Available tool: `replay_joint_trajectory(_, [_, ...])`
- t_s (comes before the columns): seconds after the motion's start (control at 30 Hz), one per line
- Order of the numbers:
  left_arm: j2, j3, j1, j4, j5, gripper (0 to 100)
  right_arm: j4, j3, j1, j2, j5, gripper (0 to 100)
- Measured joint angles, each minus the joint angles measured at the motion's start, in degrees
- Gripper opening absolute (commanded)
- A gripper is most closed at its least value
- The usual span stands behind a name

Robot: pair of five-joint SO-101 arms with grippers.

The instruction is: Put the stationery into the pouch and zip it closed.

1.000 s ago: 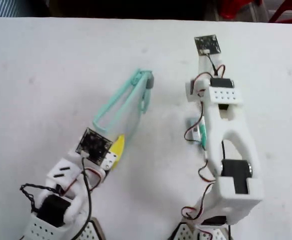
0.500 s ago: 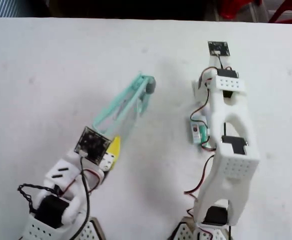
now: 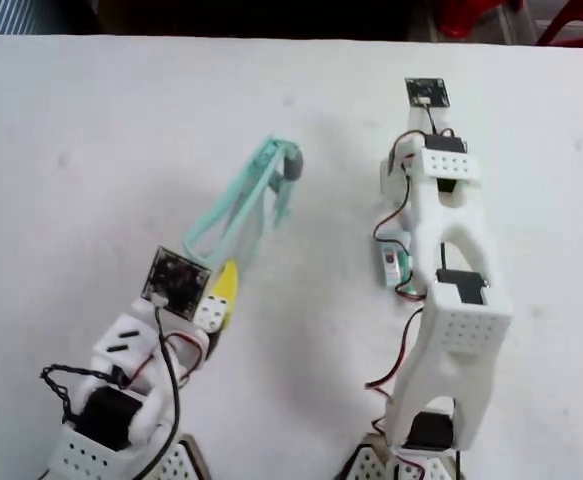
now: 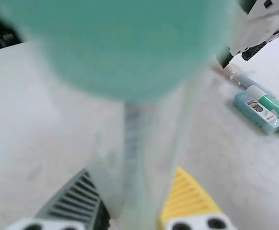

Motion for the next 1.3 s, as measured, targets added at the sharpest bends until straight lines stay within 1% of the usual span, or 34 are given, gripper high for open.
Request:
replay_joint_trajectory(0.2, [0.0, 0.1, 0.0, -0.3, 0.3, 6, -0.9, -2.6, -0.3, 5.4, -0.1, 19.3])
replay_joint_trajectory(0.27, [0.0, 0.1, 0.0, -0.3, 0.3, 6, -0.5, -4.7, -0.3, 6.9, -0.1, 13.7])
replay_joint_trajectory(0.33, [0.0, 0.8, 0.0, -1.4, 0.3, 6, 1.0, -7.2, -0.2, 8.5, -0.1, 3.6])
replay_joint_trajectory(0.37, [-0.2, 1.6, 0.0, -2.5, 0.3, 6, 1.9, -8.4, 0.2, 9.1, -0.1, 0.5])
replay_joint_trajectory(0.43, [-0.7, 3.3, 0.0, -5.5, 0.3, 6, 3.2, -10.6, 0.6, 10.1, -0.1, 4.6])
replay_joint_trajectory(0.53, [-0.9, 4.9, 0.1, -8.7, 0.3, 6, 3.4, -12.0, 1.7, 10.9, -0.1, 1.9])
replay_joint_trajectory(0.67, [-0.5, 5.0, 0.8, -9.3, 0.3, 7, 3.4, -12.0, 1.8, 10.9, -0.1, 1.7])
replay_joint_trajectory(0.73, [-0.5, 5.0, 2.0, -9.3, 0.2, 10, 3.4, -12.0, 2.1, 10.9, -0.1, 1.7])
replay_joint_trajectory(0.87, [-0.5, 5.0, 4.0, -9.3, 0.2, 23, 4.3, -12.4, 2.1, 11.0, -0.1, 1.7])
replay_joint_trajectory(0.93, [-0.8, 5.0, 4.3, -9.3, 0.2, 23, 4.7, -12.4, 2.1, 11.0, -0.1, 1.7])
replay_joint_trajectory(1.13, [-0.9, 2.8, 5.0, -3.1, 0.4, 23, 7.6, -12.4, 2.0, 10.2, 0.0, 1.7])
replay_joint_trajectory(1.3, [-0.9, 2.4, 5.0, -1.9, 0.5, 23, 11.3, -12.3, 1.9, 7.6, -0.4, 1.7])
